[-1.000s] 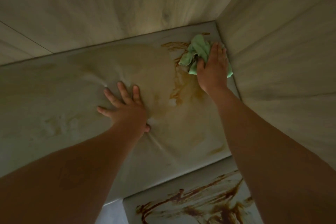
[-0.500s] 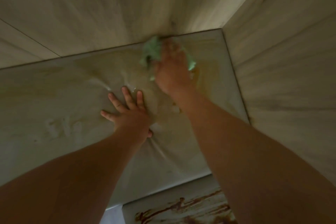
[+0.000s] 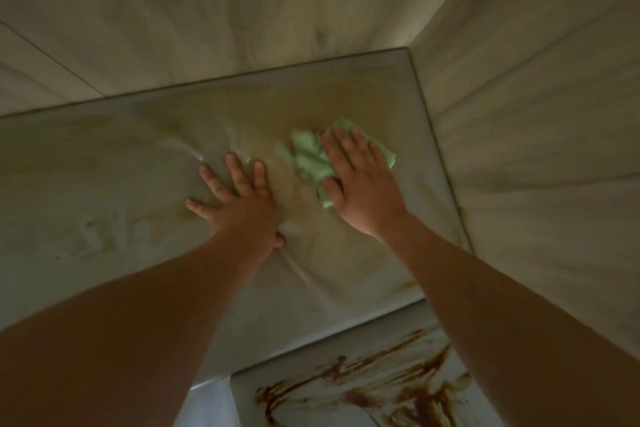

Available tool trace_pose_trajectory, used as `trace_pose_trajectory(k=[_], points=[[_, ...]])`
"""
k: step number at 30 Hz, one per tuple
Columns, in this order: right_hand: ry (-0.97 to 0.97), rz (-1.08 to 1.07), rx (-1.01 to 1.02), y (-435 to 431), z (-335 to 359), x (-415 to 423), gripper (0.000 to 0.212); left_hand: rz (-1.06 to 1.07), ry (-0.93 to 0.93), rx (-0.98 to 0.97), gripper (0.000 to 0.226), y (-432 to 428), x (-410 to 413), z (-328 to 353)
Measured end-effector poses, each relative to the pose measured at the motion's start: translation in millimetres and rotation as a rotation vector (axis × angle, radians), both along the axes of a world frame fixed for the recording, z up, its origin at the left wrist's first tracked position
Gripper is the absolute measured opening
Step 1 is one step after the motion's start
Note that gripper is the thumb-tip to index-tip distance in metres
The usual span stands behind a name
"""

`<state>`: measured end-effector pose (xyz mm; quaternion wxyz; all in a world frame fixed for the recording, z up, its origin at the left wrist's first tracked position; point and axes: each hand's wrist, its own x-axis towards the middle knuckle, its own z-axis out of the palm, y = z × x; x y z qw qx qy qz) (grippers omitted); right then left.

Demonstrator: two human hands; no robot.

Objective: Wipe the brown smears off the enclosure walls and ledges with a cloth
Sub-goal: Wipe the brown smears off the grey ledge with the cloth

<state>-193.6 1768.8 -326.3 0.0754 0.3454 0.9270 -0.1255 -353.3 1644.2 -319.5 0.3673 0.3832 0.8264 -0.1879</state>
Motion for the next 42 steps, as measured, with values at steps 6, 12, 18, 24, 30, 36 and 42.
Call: trace_pose_trajectory(k=[6, 12, 18, 24, 30, 36, 42], points=[[-0.075, -0.522, 0.059, 1.9, -5.1, 18.8, 0.071, -0.004, -0.017, 0.015, 0.141, -3.0, 0.8, 5.7], [0.006, -0.055, 0.018, -90.5, -8.4, 27.7, 0.065, -0.028, -0.032, 0.102, 0.138, -10.5, -3.9, 13.2], [-0.140, -0.715, -0.052, -113.9, 6.0, 60.6, 0.075, -0.057, -0.143, 0.333, 0.111, -54.8, -30.5, 35.9], [-0.113, -0.941, -0.189, -208.8, 13.0, 7.0, 0.080, -0.163, -0.057, 0.498, 0.070, -165.6, -71.0, 45.5], [-0.025, -0.549, -0.202, -300.6, 14.4, -66.8, 0.075, 0.024, -0.020, 0.421, 0.028, -271.3, -108.4, 65.7], [0.000, -0.191, -0.305, -369.5, 29.3, -123.4, 0.072, 0.237, -0.125, 0.377, 0.033, -361.0, -133.9, 94.3], [0.267, -0.689, -0.823, -401.9, 121.1, -180.1, 0.038, 0.488, -0.269, 0.443, 0.032, -443.1, -163.2, 146.5]])
